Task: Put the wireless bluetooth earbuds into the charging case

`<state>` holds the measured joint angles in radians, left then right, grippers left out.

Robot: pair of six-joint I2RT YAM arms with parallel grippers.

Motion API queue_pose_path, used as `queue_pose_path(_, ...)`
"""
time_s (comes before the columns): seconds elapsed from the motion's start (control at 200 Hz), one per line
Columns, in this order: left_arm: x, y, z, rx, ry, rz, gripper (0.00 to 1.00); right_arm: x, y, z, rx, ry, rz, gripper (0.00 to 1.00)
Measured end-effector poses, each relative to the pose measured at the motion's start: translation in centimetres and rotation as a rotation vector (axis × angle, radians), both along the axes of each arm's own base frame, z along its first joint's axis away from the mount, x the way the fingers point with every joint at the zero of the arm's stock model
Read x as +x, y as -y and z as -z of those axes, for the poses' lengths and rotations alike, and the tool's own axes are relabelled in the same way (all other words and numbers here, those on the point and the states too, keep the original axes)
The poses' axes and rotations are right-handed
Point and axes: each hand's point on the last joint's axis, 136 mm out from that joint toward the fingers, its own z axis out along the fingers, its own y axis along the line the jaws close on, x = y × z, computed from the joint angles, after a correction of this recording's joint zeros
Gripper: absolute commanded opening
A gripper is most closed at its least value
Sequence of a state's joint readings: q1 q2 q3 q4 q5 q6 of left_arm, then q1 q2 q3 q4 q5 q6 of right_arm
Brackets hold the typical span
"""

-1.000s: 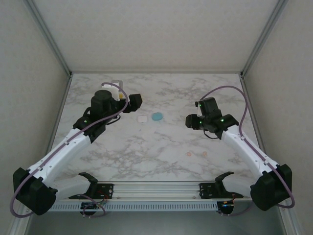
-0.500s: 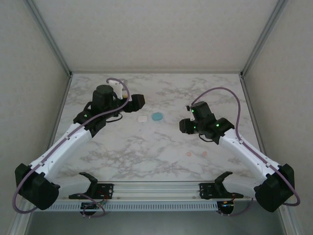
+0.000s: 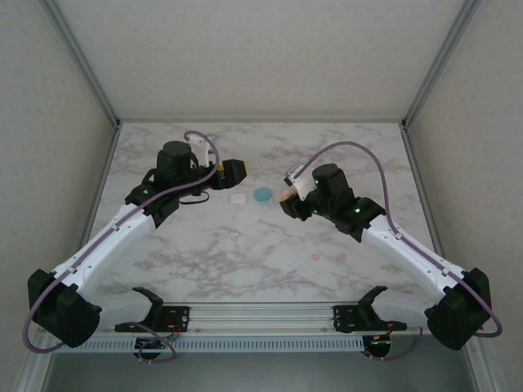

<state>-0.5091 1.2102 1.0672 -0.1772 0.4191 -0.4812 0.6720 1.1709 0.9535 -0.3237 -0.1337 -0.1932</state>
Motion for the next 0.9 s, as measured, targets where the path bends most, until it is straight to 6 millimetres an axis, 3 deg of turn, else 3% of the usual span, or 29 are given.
queue_pose_path(0.25, -1.6, 2.6, 0.2, -0.053, -0.043, 0.127, 0.74, -0.9, -1.9, -2.3, 0.038, 0.159, -0.169, 0.3)
queue_pose_path(0.461, -3.1, 5.6, 2.2, -0.053, -0.103, 0.242, 0.74, -1.6, -2.4, -4.2, 0.08, 0.254, -0.228, 0.3)
queue_pose_path(0.721, -4.2, 7.7, 2.1, -0.071, -0.106, 0.313, 0.75, -1.6, -2.6, -4.1, 0.07, 0.272, -0.245, 0.3)
queue_pose_path(0.901, -4.8, 8.3, 2.0, -0.08, -0.113, 0.34, 0.67, -1.5, -2.7, -4.5, 0.079, 0.285, -0.244, 0.3)
